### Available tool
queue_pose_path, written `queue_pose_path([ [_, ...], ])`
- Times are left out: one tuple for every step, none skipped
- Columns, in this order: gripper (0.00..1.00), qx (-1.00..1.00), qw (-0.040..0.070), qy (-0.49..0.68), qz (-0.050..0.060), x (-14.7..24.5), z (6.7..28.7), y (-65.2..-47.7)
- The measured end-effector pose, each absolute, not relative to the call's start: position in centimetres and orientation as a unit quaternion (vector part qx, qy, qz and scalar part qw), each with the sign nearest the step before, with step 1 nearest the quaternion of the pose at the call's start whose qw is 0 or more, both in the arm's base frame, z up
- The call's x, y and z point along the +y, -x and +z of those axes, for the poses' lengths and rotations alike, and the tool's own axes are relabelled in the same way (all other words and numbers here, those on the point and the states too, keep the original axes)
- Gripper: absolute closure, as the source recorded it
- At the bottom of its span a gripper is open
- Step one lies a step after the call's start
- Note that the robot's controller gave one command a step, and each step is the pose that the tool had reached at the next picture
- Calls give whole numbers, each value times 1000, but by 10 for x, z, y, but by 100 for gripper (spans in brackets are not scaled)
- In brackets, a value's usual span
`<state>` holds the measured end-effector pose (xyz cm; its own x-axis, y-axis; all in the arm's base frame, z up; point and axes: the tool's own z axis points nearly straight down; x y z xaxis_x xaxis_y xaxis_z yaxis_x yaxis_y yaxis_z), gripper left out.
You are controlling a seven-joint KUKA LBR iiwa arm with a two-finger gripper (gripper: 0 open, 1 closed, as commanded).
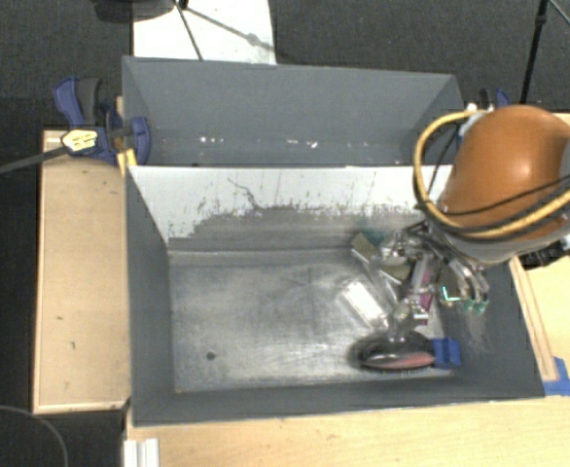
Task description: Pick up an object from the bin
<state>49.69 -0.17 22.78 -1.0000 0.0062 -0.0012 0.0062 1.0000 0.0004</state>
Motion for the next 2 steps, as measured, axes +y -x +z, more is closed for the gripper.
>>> queue_pose_path([
  [0, 983, 4, 183, 0, 16, 71, -500],
  [0, 974, 3, 227, -3, -74, 125, -493],
])
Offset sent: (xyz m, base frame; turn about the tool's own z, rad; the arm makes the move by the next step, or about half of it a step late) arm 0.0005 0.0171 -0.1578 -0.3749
